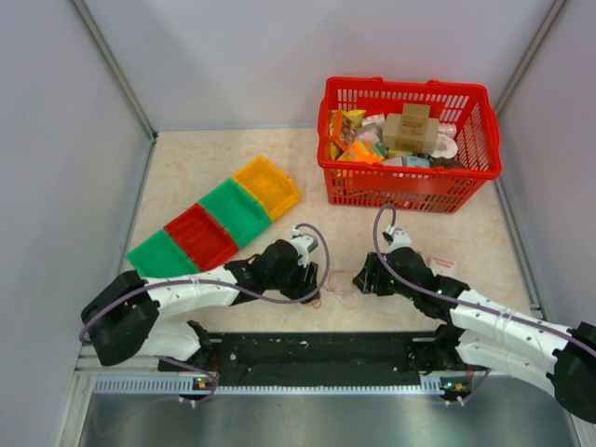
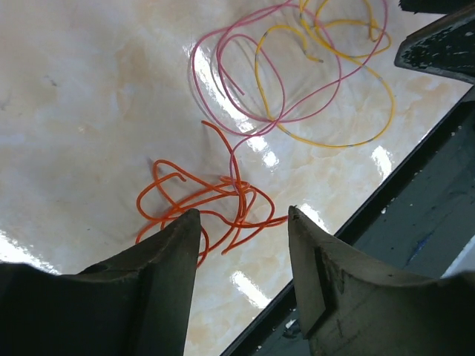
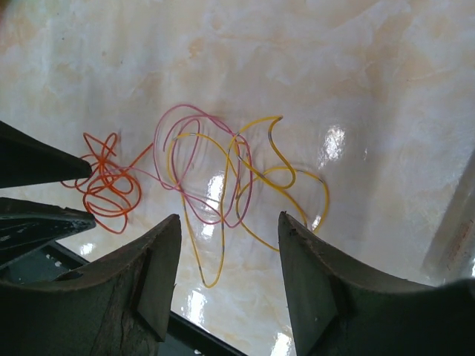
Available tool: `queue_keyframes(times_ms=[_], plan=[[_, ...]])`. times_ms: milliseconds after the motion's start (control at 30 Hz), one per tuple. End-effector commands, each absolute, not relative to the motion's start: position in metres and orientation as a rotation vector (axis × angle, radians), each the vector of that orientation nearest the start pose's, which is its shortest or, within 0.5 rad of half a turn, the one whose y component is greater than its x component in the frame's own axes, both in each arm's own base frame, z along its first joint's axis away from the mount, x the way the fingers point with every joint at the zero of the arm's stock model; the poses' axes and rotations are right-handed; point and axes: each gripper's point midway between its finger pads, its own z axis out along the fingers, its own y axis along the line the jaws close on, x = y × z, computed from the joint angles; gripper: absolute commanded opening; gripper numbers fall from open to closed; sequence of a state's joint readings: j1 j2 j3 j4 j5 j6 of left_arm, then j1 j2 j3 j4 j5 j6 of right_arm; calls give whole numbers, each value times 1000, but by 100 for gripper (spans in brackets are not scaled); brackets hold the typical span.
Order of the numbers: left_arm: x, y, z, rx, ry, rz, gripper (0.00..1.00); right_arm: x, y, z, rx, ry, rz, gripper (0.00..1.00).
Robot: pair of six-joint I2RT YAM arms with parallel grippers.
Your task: Untangle the cables
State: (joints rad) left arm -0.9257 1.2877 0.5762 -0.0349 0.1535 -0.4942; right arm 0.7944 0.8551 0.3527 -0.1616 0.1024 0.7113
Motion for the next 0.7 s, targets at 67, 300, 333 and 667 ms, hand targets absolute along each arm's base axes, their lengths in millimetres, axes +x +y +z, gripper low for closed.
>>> queue_keyframes(times_ms=[67,300,333,667], plan=[[162,-304,46,663,2387,-809,50,181,210,67,-52,2326,754,54],[166,-298,65,643,2325,-793,14,181,224,61,-57,2329,827,54],[167,-298,73,644,2296,-803,12,177,229,60,-73,2342,858,54],[158,-282,144,698,2110,-860,0,188,220,42,6,2377,722,35]])
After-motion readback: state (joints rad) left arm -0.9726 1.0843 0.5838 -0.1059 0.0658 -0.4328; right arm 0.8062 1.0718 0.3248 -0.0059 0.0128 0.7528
